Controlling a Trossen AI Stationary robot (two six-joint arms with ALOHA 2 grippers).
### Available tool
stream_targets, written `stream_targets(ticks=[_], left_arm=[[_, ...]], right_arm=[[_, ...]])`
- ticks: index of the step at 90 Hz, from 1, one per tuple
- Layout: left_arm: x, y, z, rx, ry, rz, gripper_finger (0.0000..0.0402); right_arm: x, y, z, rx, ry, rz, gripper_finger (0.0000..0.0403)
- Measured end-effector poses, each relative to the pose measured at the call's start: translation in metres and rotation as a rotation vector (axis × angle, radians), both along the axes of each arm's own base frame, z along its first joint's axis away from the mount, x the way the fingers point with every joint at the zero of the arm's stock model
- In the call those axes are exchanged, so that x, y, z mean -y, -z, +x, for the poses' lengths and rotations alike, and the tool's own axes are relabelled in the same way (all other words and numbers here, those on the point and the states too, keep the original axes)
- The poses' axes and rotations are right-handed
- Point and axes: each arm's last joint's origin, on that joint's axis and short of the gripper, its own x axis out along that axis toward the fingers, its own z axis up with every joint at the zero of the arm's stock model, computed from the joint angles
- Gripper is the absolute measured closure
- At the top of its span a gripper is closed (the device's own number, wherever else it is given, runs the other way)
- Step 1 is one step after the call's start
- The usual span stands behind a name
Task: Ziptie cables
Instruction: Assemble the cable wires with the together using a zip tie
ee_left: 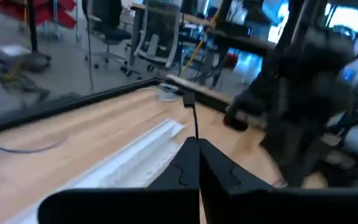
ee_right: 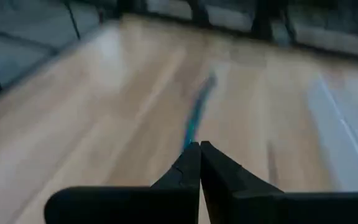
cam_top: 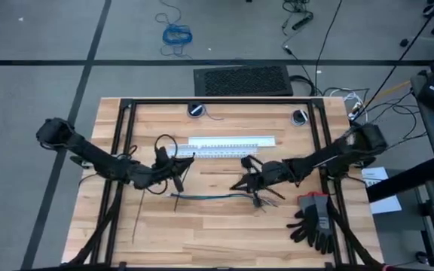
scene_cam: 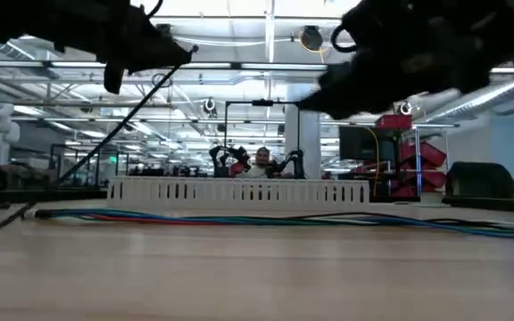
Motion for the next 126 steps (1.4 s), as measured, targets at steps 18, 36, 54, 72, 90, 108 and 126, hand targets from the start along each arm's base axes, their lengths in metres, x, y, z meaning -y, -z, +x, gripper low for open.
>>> stream_targets(ticks=[18,36,54,72,90,108,126], left_arm=[[-0.003,0.023,-0.011,-0.02,-0.031,-0.147,0.0401],[-0.006,0.038,-0.02,-0.075,-0.154,-0.128,0.0401],[-0.011,0.055,-0.031,-0.126,-0.183,-0.147,0.0402],[-0.012,0.056,-0.032,-0.132,-0.206,-0.13,0.0402],[-0.012,0.056,-0.032,-0.132,-0.209,-0.129,0.0402],[-0.014,0.056,-0.031,-0.135,-0.221,-0.121,0.0402],[-0.027,0.056,-0.028,-0.129,-0.294,-0.131,0.0402]], right_arm=[[-0.001,0.014,0.068,-0.168,-0.016,-0.067,0.0385],[-0.009,0.019,0.129,-0.318,0.023,-0.127,0.0332],[-0.014,0.033,0.154,-0.418,-0.008,-0.091,0.0282],[-0.014,0.05,0.173,-0.474,-0.038,-0.065,0.0271],[-0.002,0.06,0.177,-0.557,-0.009,-0.024,0.0287],[0.006,0.062,0.17,-0.669,0.02,0.002,0.0382],[-0.004,0.049,0.16,-0.727,0.037,-0.053,0.0401]])
